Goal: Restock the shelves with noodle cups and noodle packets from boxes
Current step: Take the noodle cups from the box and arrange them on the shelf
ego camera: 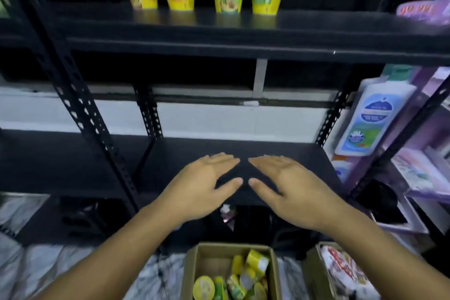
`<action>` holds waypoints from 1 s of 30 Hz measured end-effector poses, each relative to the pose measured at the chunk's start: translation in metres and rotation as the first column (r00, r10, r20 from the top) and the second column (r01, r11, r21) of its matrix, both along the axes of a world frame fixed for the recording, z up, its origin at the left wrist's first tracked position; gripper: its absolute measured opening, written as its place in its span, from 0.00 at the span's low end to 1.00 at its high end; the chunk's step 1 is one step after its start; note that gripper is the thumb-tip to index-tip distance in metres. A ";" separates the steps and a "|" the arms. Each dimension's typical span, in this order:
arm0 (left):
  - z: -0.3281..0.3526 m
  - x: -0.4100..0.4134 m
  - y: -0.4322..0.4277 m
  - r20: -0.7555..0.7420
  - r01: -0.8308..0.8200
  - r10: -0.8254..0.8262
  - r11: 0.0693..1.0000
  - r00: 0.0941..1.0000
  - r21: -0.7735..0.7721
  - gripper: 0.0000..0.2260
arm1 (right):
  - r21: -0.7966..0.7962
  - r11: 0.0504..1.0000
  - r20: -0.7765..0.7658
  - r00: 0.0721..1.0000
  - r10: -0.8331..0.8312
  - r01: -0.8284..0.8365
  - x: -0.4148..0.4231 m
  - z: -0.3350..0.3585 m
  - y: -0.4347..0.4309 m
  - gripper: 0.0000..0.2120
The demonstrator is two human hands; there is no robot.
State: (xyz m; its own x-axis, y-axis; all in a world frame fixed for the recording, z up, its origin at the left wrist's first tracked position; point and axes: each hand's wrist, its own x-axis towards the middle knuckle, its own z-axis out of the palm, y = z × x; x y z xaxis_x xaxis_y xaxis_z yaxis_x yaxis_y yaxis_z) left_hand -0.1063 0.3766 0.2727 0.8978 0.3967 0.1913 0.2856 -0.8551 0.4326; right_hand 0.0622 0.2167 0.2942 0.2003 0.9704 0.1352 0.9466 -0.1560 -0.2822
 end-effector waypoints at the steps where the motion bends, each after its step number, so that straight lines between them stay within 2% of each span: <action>1: -0.022 -0.005 -0.007 -0.035 -0.005 0.004 0.999 0.999 -0.044 0.26 | -0.028 1.000 -0.032 0.999 0.001 -0.002 -0.005 -0.022 -0.006 0.31; 6: -0.132 -0.036 -0.044 -0.226 -0.058 -0.007 0.959 0.974 -0.278 0.24 | -0.280 0.960 -0.182 0.982 -0.052 -0.001 -0.032 -0.137 -0.038 0.31; 9: -0.184 -0.048 -0.059 -0.335 -0.091 -0.041 0.924 0.941 -0.371 0.18 | -0.442 0.897 -0.206 0.970 -0.130 0.026 -0.044 -0.196 -0.056 0.31; 12: -0.223 -0.051 -0.067 -0.446 -0.150 -0.060 0.895 0.893 -0.420 0.19 | -0.553 0.831 -0.215 0.954 -0.209 0.057 -0.049 -0.240 -0.069 0.25; 14: -0.250 -0.051 -0.070 -0.521 -0.203 -0.078 0.864 0.850 -0.461 0.18 | -0.615 0.785 -0.211 0.944 -0.252 0.072 -0.053 -0.267 -0.074 0.24; 18: -0.292 -0.051 -0.075 -0.672 -0.261 -0.102 0.871 0.733 -0.417 0.29 | -0.705 0.702 -0.214 0.914 -0.344 0.100 -0.059 -0.311 -0.084 0.25; 20: -0.310 -0.053 -0.077 -0.715 -0.272 -0.106 0.878 0.691 -0.393 0.31 | -0.740 0.662 -0.210 0.894 -0.395 0.119 -0.061 -0.327 -0.088 0.28; 23: -0.334 -0.058 -0.077 -0.736 -0.292 -0.101 0.875 0.669 -0.385 0.31 | -0.785 0.605 -0.192 0.876 -0.442 0.133 -0.060 -0.349 -0.095 0.30; 27: -0.359 -0.058 -0.078 -0.739 -0.319 -0.090 0.862 0.668 -0.393 0.37 | -0.802 0.579 -0.183 0.864 -0.470 0.145 -0.051 -0.375 -0.099 0.31; 30: -0.386 -0.053 -0.075 -0.749 -0.330 -0.077 0.865 0.658 -0.379 0.31 | -0.817 0.561 -0.201 0.844 -0.497 0.136 -0.039 -0.401 -0.098 0.32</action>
